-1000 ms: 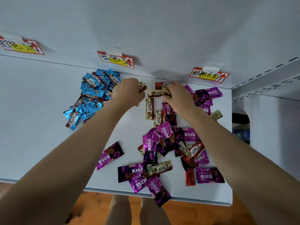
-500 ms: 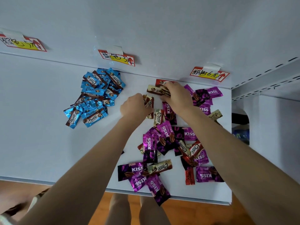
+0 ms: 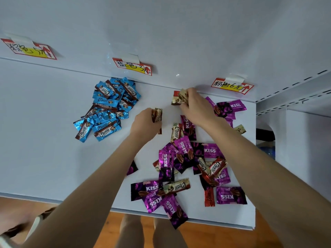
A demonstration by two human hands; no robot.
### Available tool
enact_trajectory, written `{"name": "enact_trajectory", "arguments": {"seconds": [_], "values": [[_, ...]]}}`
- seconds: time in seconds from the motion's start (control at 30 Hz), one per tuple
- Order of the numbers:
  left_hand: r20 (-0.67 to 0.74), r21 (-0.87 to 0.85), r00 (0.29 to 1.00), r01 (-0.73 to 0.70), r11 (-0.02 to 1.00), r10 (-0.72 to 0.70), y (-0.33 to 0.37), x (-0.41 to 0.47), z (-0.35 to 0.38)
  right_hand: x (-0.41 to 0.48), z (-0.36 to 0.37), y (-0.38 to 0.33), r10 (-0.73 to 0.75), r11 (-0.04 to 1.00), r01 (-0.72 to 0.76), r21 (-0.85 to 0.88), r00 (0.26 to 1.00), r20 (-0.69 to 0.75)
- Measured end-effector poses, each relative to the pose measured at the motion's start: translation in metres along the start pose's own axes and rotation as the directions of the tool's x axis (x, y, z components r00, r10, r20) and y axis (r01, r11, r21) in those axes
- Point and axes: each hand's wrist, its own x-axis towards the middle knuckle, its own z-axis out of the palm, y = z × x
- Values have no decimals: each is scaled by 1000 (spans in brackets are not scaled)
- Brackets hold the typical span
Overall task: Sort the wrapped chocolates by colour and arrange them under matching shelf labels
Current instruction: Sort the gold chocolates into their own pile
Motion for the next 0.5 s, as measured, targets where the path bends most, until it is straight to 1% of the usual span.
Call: {"name": "enact_trajectory", "arguments": {"seconds": [0.03,0.1,0.17,0.27,0.5], "values": [[-1,-112,1000,20,994,-21,-3,-6,-4,3,-2,-1,19,1000,-19,13,1000,-11],[-1,-326,998,62,943,-66,-8,-20,-12,9,-4,-3,49,999,-49,-11,999,-22],[-18,-445,996,76,892,-93,-15,-35,-18,13,-4,-4,52,994,-54,-98,998,-22],[-31,-555,990,100,826,-140,-27,-53,-24,14,-1,-3,22,975,-26,-220,1000,-18],[-78,-684,968,123,719,-240,-45,-75,-29,7,-1,-1,-85,933,87,-349,996,22]]}}
